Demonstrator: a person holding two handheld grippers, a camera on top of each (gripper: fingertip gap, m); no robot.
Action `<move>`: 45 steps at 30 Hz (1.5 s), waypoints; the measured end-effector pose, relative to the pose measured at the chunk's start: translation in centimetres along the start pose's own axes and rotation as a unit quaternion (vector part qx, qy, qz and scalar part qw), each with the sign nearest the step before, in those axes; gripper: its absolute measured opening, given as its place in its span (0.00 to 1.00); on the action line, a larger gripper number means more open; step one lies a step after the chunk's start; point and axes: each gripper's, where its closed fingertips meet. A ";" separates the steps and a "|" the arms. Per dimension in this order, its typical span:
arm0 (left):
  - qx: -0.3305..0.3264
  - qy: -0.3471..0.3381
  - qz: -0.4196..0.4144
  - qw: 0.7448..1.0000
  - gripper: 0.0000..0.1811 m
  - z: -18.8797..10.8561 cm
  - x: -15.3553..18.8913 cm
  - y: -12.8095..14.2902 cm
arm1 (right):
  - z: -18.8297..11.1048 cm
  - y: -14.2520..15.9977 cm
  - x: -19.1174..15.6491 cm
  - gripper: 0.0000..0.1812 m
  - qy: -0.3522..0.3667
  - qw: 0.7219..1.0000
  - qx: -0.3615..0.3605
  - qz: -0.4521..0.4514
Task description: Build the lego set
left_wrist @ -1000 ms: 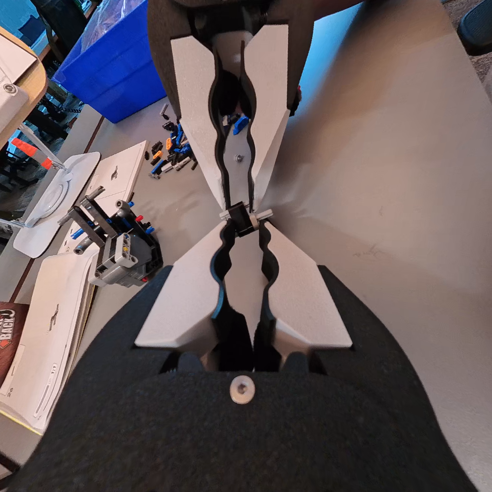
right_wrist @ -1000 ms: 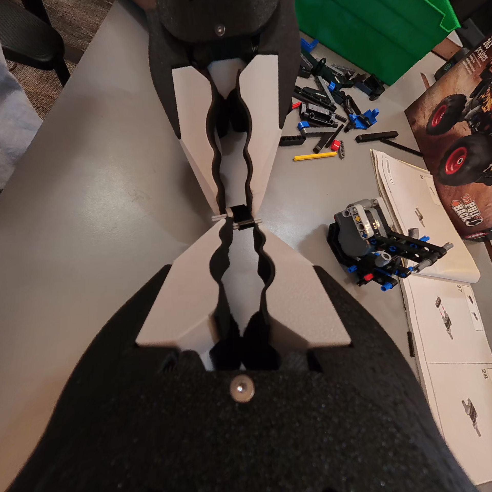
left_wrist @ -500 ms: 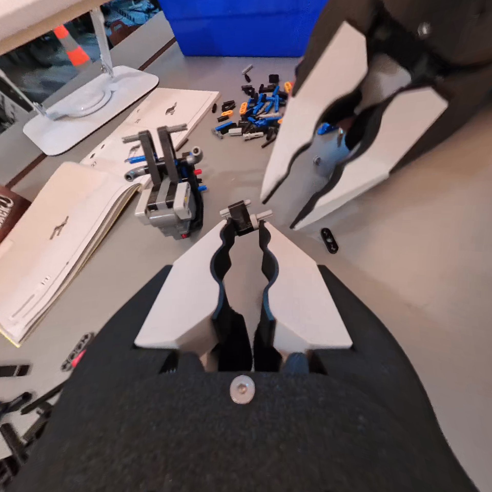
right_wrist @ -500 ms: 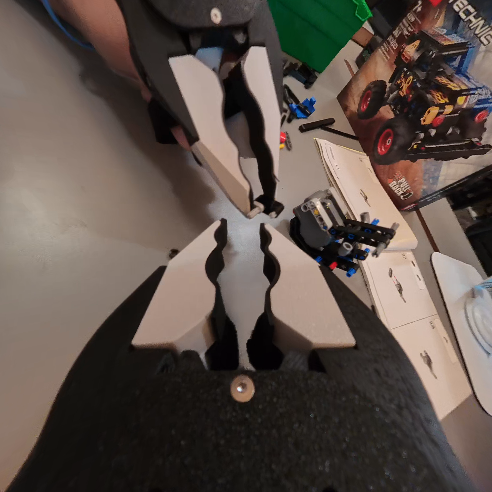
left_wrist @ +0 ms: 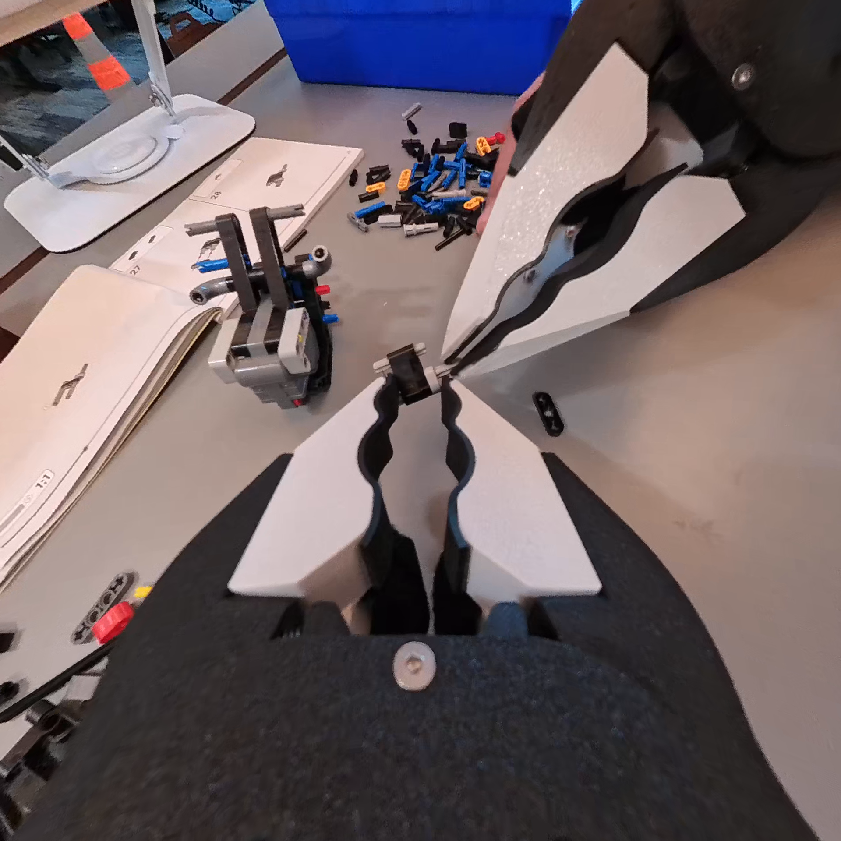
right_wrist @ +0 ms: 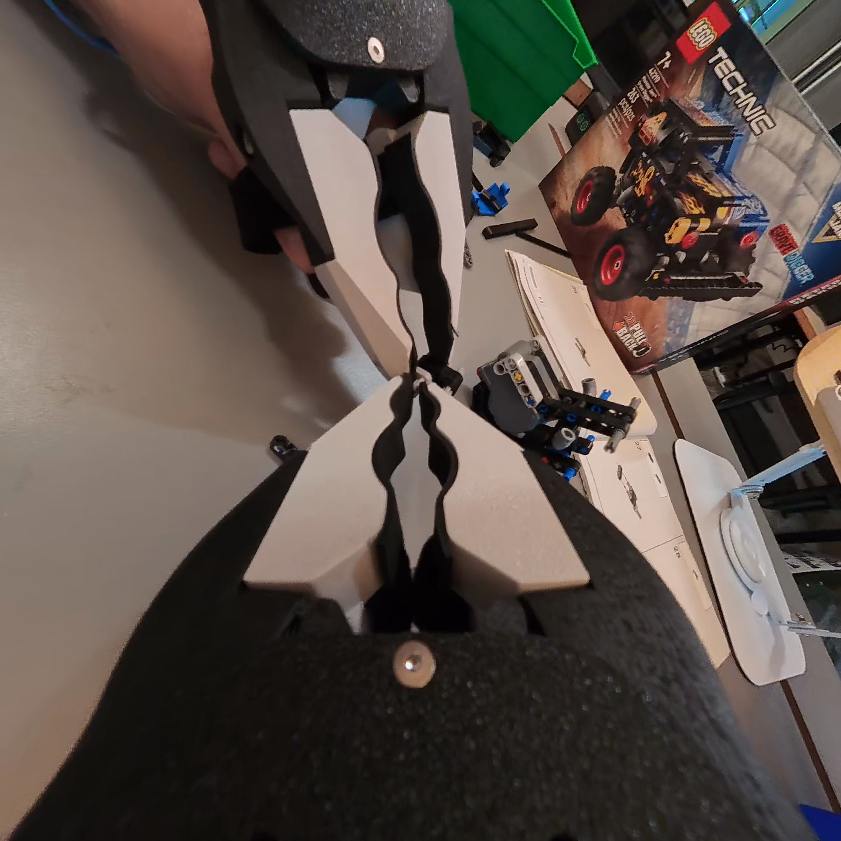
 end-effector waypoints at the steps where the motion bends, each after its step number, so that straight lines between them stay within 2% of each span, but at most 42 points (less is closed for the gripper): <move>1: 0.003 0.000 0.001 1.000 0.09 -0.1 0.0 -0.1 | 0.0 -0.1 0.1 0.01 0.001 1.000 0.003 0.003; 4: 0.014 0.010 0.007 1.000 0.10 -0.2 0.3 -0.4 | -0.4 -0.3 0.7 0.00 -0.004 1.000 0.019 0.017; 10: 0.029 0.035 0.025 0.999 0.10 -0.8 1.0 -0.8 | -2.4 -0.3 1.4 0.00 -0.097 0.987 0.068 0.106; 13: 0.031 0.041 0.034 0.998 0.10 -1.2 1.1 -0.9 | -3.1 0.4 0.9 0.00 -0.166 0.974 0.059 0.142; 16: 0.028 0.029 0.041 0.998 0.09 -1.3 0.8 -0.8 | -2.3 0.6 1.9 0.00 -0.136 0.971 0.041 0.194; 17: 0.031 0.019 0.044 0.998 0.09 -1.4 0.6 -1.0 | -1.7 0.6 2.3 0.00 -0.124 0.963 0.029 0.236; 18: 0.032 0.007 0.051 0.998 0.09 -1.4 0.5 -1.2 | -1.4 0.3 2.0 0.01 -0.148 0.947 0.017 0.285; 20: 0.021 -0.032 0.089 0.995 0.09 -1.4 0.1 -1.3 | -1.2 -0.8 0.7 0.10 -0.221 0.898 -0.004 0.381; 22: 0.012 -0.070 0.146 0.987 0.09 -1.6 0.1 -1.6 | -1.2 -1.7 0.5 0.11 -0.257 0.859 0.004 0.443; 26: -0.024 -0.153 0.278 0.948 0.09 -1.7 0.1 -1.8 | -1.0 -1.7 0.8 0.11 -0.266 0.835 0.010 0.482; 28: -0.037 -0.169 0.324 0.930 0.09 -1.4 0.6 -1.9 | -1.1 -2.2 0.7 0.10 -0.276 0.826 0.019 0.490; 31: -0.032 -0.180 0.346 0.920 0.09 -1.4 1.1 -2.3 | -1.1 -2.0 0.4 0.04 -0.253 0.859 0.017 0.445; 36: -0.024 -0.191 0.368 0.910 0.10 -1.4 1.4 -2.7 | -1.4 -2.0 0.5 0.04 -0.234 0.890 0.026 0.390; 39: 0.020 -0.159 0.326 0.932 0.16 -1.7 2.0 -3.4 | -1.2 -1.2 1.6 0.04 -0.175 0.932 0.034 0.316; 41: 0.046 -0.117 0.283 0.951 0.16 -1.9 2.4 -3.7 | -1.7 -1.2 2.4 0.04 -0.144 0.954 0.063 0.257; 43: 0.073 -0.075 0.222 0.969 0.16 -2.1 2.4 -3.8 | -2.0 -0.5 3.4 0.04 -0.082 0.981 0.083 0.155; 45: 0.098 -0.044 0.155 0.982 0.16 -2.3 1.8 -4.0 | -2.5 -0.3 3.6 0.04 -0.052 0.991 0.094 0.079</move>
Point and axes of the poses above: each gripper's, where its closed fingertips meet, z out along the fingers, y out of its underside, x = y × z across the jaws, and after that the axes turned 13 degrees about y, right-handed
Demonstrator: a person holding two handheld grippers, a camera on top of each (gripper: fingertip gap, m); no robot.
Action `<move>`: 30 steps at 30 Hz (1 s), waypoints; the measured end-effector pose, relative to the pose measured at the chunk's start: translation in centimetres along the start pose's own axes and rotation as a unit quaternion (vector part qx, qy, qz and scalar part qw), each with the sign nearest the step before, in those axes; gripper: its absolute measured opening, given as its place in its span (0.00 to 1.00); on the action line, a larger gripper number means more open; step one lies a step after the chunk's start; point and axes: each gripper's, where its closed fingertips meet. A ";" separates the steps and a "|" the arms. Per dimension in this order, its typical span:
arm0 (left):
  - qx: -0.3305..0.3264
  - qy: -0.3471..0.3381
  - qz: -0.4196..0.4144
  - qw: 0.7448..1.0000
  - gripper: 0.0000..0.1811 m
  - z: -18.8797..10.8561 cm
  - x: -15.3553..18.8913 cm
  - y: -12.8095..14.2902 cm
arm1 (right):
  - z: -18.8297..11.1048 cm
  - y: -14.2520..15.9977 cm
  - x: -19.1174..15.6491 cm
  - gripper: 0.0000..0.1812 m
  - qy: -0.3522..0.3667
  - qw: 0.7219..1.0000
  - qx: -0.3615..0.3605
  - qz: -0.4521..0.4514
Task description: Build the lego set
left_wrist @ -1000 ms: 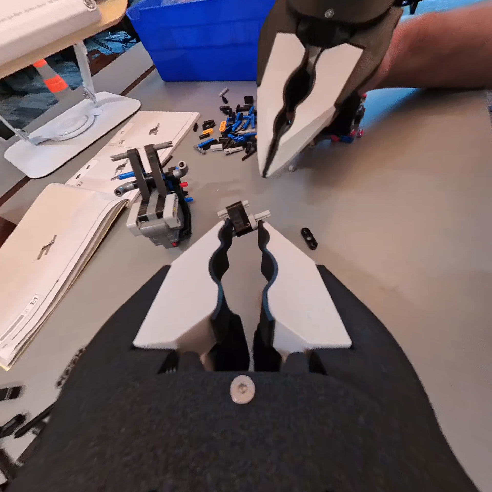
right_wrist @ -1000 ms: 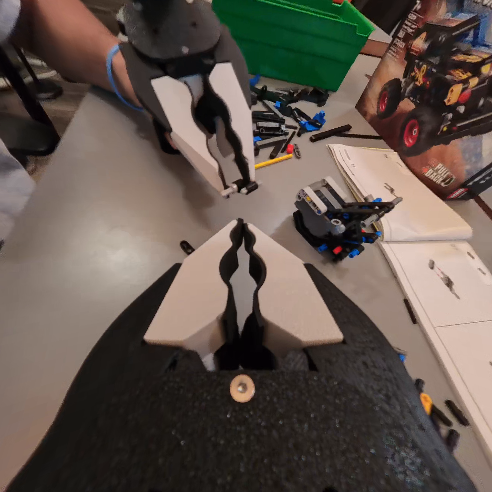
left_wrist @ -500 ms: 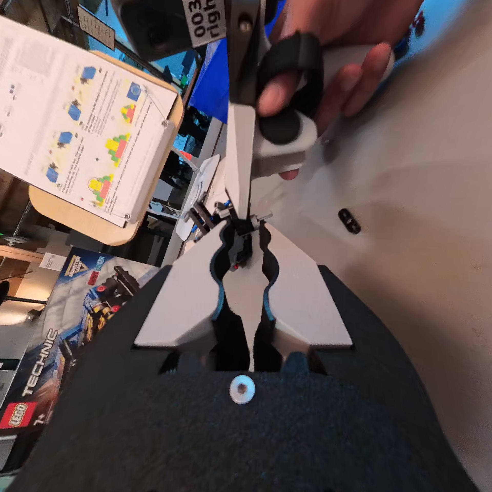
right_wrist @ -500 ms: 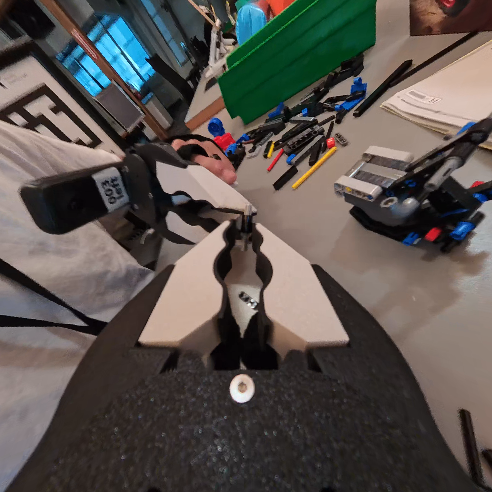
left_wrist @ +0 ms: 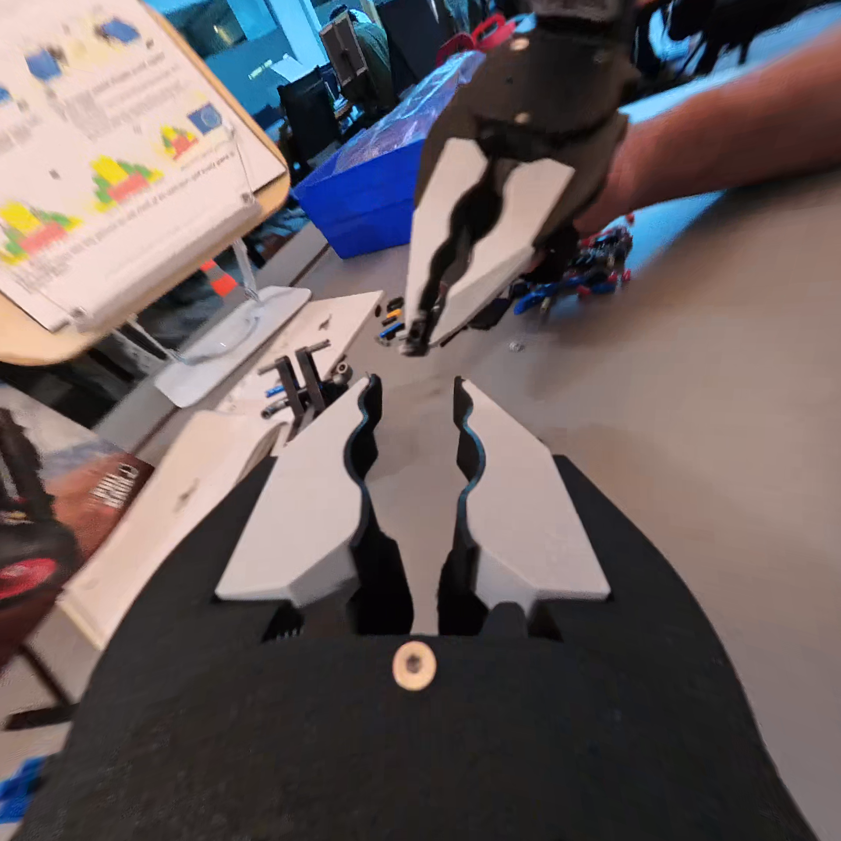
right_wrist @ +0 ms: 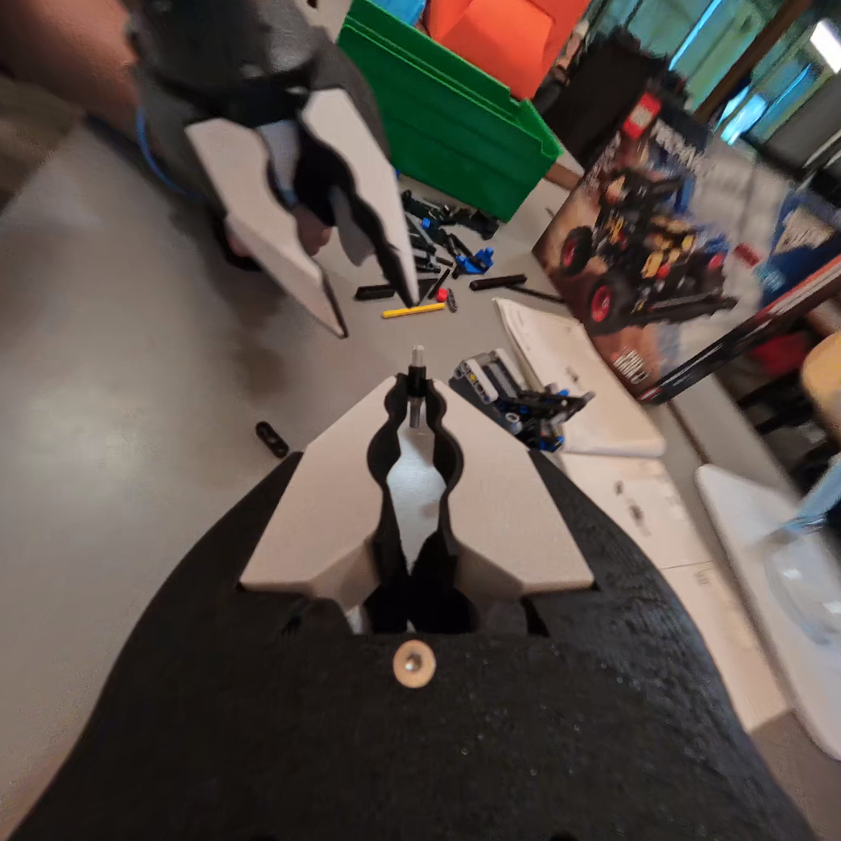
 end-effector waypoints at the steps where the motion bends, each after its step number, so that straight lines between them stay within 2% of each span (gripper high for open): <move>1: 0.009 0.014 -0.028 0.999 0.16 0.0 -0.1 0.1 | -0.2 -0.2 0.2 0.04 0.019 0.999 0.009 -0.046; 3: 0.010 0.049 -0.065 0.997 0.16 0.3 0.2 0.8 | -0.4 0.3 0.7 0.04 0.061 0.985 -0.001 -0.160; 5: -0.025 0.085 -0.102 0.991 0.16 1.0 0.9 2.3 | -0.6 0.9 1.3 0.04 0.095 0.966 -0.016 -0.241; 6: -0.043 0.095 -0.120 0.987 0.19 1.3 1.1 2.8 | -0.6 1.2 1.4 0.04 0.104 0.959 -0.021 -0.262; 11: -0.052 0.125 -0.152 0.979 0.19 1.6 2.4 2.8 | -0.6 1.6 2.3 0.04 0.150 0.931 -0.027 -0.332; 17: 0.007 0.080 -0.145 0.986 0.20 1.3 0.7 0.4 | 0.1 0.9 -0.5 0.03 0.135 0.907 0.011 -0.399; 19: 0.018 0.070 -0.127 0.989 0.20 1.1 0.5 -0.1 | 0.2 0.5 -1.3 0.03 0.132 0.906 0.028 -0.402; 24: -0.019 0.099 -0.122 0.987 0.20 1.5 1.7 1.3 | 0.6 0.8 -1.5 0.04 0.131 0.909 0.021 -0.396; 26: -0.048 0.121 -0.166 0.977 0.20 1.7 2.3 2.4 | 0.3 0.9 -0.5 0.03 0.142 0.913 0.019 -0.383; 28: -0.105 0.147 -0.245 0.953 0.20 2.0 3.7 4.2 | -0.1 1.1 1.0 0.03 0.157 0.918 0.009 -0.364; 30: -0.117 0.153 -0.303 0.933 0.22 1.8 4.8 4.4 | -0.6 1.2 2.4 0.04 0.173 0.924 0.006 -0.342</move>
Point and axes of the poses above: each gripper's, where its closed fingertips meet, z out along the fingers, y out of its underside, x = y × z across the jaws, and after that the axes turned 13 degrees about y, right-handed
